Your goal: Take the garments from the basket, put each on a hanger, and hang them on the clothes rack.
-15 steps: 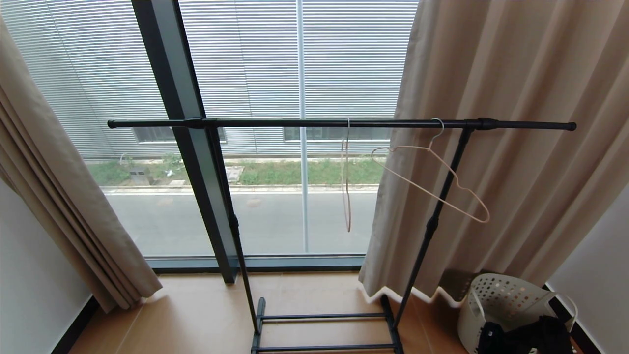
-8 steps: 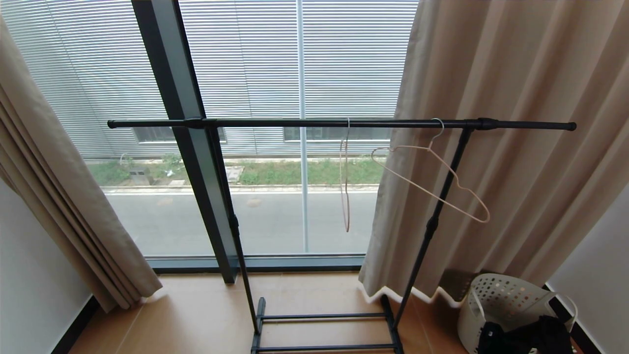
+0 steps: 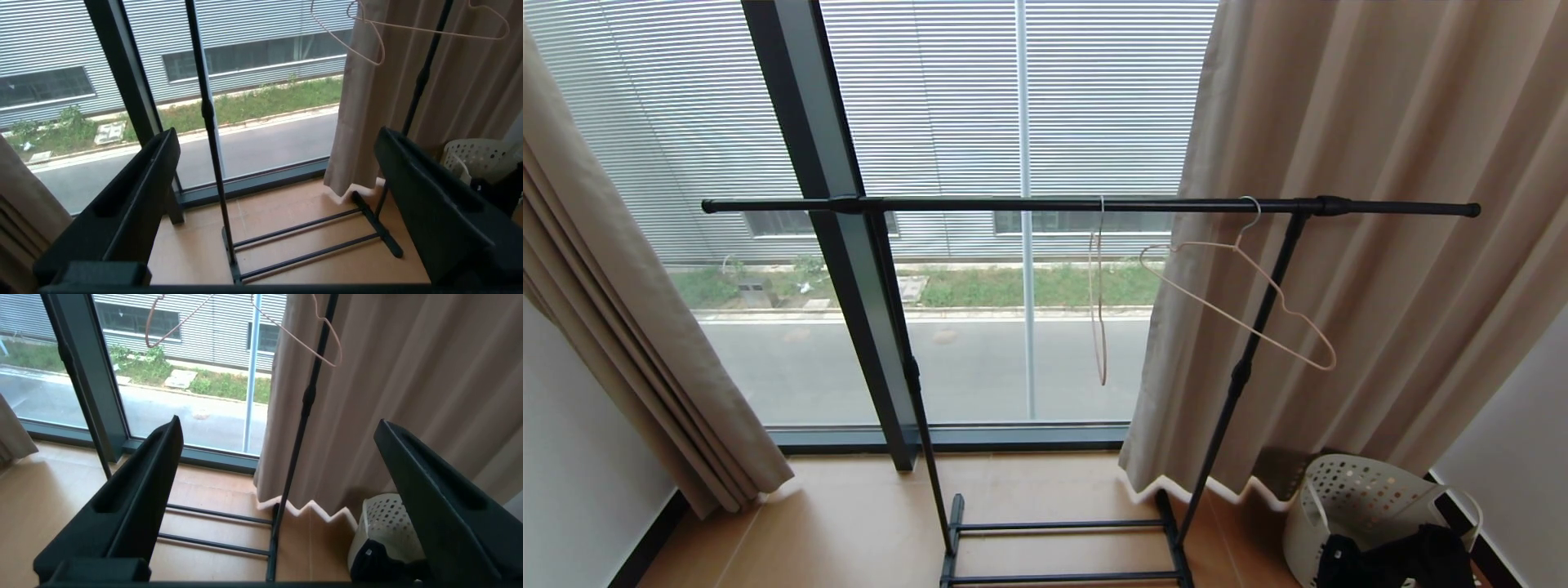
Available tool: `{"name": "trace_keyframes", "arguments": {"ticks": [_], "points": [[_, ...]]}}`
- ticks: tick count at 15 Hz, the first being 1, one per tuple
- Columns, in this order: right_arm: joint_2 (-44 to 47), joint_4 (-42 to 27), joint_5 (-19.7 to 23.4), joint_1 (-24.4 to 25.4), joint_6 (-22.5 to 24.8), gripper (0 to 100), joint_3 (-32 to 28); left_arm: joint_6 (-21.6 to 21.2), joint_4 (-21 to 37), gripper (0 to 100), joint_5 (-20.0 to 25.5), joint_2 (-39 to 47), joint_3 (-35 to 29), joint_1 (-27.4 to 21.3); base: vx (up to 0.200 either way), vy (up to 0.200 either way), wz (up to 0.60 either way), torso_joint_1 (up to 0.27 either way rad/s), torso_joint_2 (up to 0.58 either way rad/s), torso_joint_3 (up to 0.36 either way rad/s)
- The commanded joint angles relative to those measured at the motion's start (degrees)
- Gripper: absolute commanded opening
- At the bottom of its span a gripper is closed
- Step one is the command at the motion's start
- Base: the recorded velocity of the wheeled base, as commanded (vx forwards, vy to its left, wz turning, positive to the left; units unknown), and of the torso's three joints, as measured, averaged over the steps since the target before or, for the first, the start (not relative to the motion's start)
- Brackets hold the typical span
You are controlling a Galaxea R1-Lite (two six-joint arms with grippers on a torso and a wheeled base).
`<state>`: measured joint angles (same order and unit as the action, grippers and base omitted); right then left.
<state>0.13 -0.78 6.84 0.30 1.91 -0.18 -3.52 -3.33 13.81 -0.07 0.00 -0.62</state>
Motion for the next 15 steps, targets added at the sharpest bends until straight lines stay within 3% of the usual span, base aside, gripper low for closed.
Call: {"name": "trace_keyframes", "arguments": {"ticks": [1,15], "points": [[0.0,0.0,0.0,0.0,0.0,100,-0.1,0.0,0.0,100,0.0,0.1,0.0,0.0,0.0,0.0,0.0,0.0,0.0,0.0],[0.0,0.0,-0.2,0.0,-0.8,100,-0.1,0.1,-0.1,100,0.0,0.1,0.0,0.0,0.0,0.0,0.0,-0.145,0.33,0.184]]}}
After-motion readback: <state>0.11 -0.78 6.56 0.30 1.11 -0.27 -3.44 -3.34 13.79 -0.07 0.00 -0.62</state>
